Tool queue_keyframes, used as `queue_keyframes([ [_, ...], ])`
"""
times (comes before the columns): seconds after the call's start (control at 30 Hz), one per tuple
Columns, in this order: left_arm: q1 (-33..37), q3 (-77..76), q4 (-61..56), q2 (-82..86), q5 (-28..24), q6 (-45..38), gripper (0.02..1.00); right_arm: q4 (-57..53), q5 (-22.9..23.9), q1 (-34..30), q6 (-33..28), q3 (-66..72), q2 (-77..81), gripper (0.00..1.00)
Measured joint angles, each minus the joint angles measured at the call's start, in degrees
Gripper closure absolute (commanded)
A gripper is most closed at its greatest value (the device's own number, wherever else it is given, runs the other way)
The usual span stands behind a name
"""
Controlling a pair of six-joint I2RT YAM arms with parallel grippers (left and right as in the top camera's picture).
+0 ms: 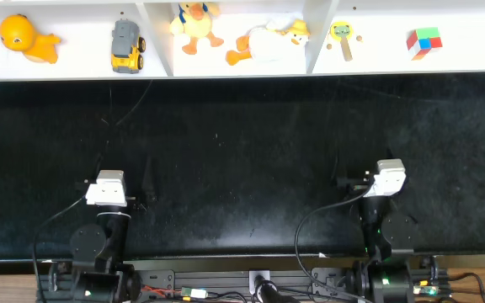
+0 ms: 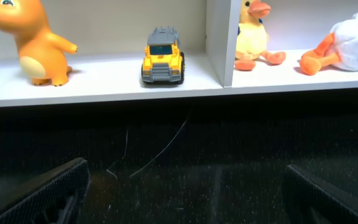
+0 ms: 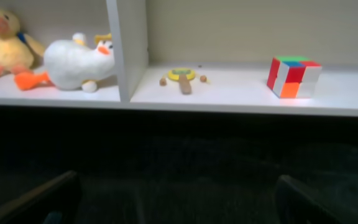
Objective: Store Toys
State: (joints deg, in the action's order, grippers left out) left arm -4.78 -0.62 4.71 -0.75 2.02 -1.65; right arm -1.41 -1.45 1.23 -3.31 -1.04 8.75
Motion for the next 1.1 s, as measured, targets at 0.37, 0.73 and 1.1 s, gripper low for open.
queue_keyframes([
  [0.37,0.0,0.0,0.0,0.0,0.0,0.0,0.020,-2.9,-1.2,0.4,0.3,0.0,-8.1,0.005],
  [0.73,0.0,0.0,0.0,0.0,0.0,0.0,0.020,-2.9,-1.3,-1.5,0.3,0.0,-8.1,0.005],
  [1.1,0.0,0.0,0.0,0.0,0.0,0.0,0.020,-3.0,-1.3,-2.3,0.3,0.0,-8.1,0.007],
])
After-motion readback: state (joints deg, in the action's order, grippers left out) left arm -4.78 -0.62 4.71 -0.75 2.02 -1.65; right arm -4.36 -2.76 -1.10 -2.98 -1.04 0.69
